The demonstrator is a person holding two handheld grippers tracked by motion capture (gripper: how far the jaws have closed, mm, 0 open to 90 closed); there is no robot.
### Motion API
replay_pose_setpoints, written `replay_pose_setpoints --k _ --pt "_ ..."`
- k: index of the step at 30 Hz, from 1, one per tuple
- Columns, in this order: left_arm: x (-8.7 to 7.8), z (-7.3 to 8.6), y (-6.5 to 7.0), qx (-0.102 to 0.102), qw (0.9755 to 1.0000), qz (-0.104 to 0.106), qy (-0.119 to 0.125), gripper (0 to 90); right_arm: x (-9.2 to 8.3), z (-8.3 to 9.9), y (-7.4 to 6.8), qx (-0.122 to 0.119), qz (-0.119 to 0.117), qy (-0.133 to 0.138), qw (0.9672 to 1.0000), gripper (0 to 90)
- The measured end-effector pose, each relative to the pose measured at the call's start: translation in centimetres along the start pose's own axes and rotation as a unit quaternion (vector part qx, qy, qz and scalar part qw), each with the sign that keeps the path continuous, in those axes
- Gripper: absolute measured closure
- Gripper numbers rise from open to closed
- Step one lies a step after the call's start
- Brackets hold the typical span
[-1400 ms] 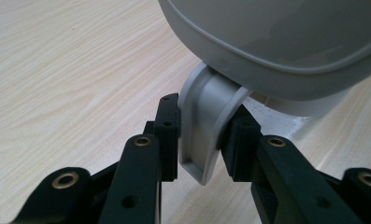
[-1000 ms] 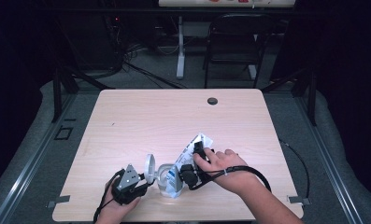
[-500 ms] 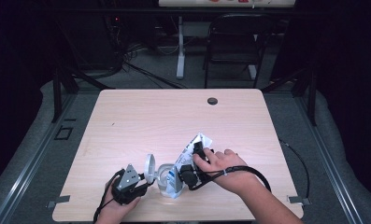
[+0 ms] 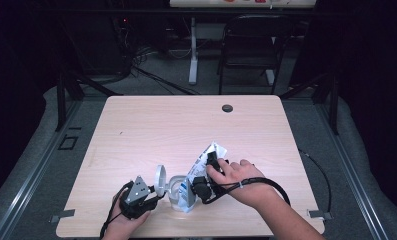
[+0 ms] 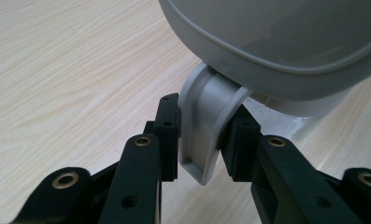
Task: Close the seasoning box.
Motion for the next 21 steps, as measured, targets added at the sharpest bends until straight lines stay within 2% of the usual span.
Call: replay_pose_setpoints --k 21 --pt "0.01 0.0 0.0 0.0 1.0 0.0 0.0 70.8 -0.06 0.09 0.06 -0.005 0.003 0.0 1.0 77.9"
Point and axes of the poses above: each handheld gripper's, and its own axes: x roughly forward along the jaws, z roughly out of its underside, y roughly to its right, the point moved 1 cm from there along x, roughly forward along the jaws, and after that the axes turned 2 degrees about x, right-handed, at the moved point
